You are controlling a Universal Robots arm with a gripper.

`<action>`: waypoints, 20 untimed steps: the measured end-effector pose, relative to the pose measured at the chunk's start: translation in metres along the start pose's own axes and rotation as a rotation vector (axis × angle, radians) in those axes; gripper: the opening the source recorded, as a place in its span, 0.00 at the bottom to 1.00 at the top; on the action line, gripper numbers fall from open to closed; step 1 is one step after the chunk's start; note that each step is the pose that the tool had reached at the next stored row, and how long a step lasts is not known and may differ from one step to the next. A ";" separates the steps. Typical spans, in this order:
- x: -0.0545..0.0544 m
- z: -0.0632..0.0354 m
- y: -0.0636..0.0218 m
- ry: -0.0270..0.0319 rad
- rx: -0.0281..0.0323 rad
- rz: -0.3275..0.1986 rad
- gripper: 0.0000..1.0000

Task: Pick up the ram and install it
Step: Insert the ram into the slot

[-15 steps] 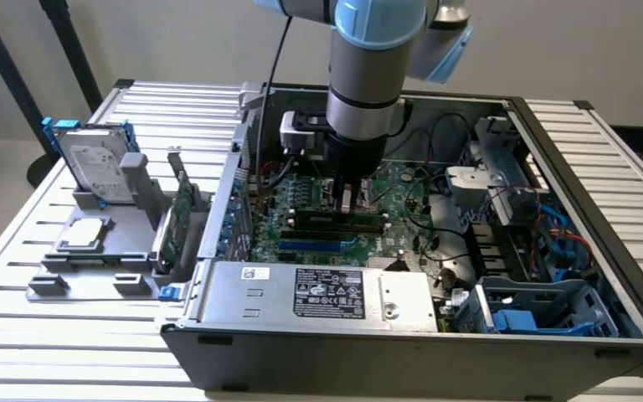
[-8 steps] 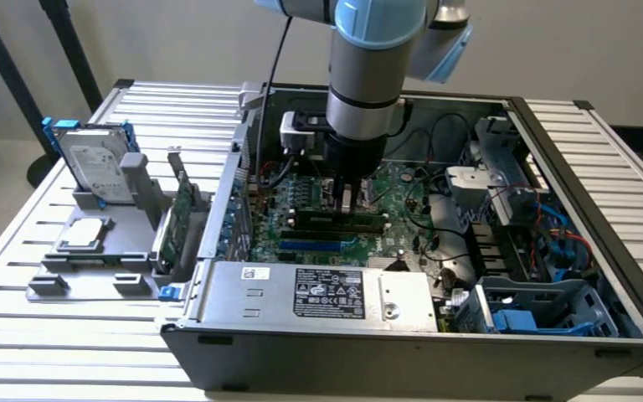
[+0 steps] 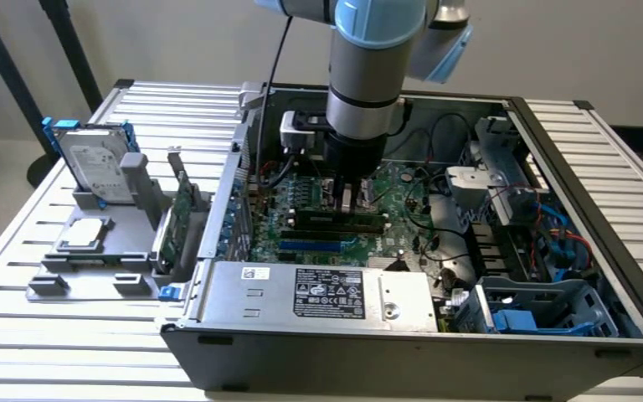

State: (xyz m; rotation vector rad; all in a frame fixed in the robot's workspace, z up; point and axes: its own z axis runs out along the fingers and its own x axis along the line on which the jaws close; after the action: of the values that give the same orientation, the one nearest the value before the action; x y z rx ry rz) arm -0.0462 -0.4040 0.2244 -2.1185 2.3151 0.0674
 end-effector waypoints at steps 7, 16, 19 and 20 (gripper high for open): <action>0.000 0.0016 0.0000 -0.0001 0.0005 0.000 0.14; 0.000 0.0025 -0.0001 -0.0005 0.0009 0.000 0.22; 0.000 0.0003 0.0000 -0.0003 0.0008 0.000 0.22; 0.000 -0.0013 0.0001 -0.0002 0.0008 0.000 0.22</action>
State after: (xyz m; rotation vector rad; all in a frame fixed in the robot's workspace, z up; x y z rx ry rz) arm -0.0462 -0.4040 0.2256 -2.1182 2.3145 0.0667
